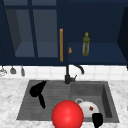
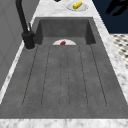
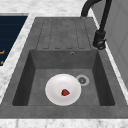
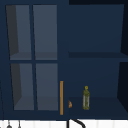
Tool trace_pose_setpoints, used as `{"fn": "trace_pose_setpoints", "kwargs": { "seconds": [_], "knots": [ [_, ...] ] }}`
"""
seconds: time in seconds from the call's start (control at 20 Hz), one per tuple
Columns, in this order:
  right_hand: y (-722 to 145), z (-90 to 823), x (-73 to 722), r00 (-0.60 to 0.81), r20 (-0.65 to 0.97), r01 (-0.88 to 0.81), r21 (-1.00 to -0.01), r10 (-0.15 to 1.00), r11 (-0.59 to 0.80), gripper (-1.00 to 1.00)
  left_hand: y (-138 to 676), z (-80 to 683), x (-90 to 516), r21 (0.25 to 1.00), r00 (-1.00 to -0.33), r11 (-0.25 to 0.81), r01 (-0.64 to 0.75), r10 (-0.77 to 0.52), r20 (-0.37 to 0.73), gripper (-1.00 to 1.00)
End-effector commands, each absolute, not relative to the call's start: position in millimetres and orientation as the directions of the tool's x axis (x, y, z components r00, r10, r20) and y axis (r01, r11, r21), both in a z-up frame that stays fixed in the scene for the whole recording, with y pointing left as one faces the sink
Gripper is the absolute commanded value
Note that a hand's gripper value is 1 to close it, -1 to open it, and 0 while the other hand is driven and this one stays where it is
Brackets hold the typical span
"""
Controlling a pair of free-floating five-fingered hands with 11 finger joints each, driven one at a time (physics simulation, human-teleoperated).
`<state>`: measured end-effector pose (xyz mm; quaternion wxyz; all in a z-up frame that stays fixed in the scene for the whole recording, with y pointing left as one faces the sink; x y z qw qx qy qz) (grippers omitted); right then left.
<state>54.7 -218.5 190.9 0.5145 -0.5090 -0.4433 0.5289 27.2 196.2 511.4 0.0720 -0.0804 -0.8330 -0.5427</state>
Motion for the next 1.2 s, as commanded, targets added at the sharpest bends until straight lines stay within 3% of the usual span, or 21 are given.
{"fn": "trace_pose_setpoints", "kwargs": {
  "seconds": [0.0, 1.15],
  "knots": [
    [-218, 191, 55, 0.048, -0.082, -0.093, -0.993, 0.995, -0.078, 0.0, 196, 515, 27, 0.835, -0.979, 0.518, 0.185, 0.024, 0.202, -1.0],
    [-218, 191, 55, 0.048, -0.082, -0.093, -0.993, 0.995, -0.078, 0.0, 182, 529, 27, 0.778, -0.985, 0.612, 0.141, 0.009, 0.171, -1.0]
  ]
}}
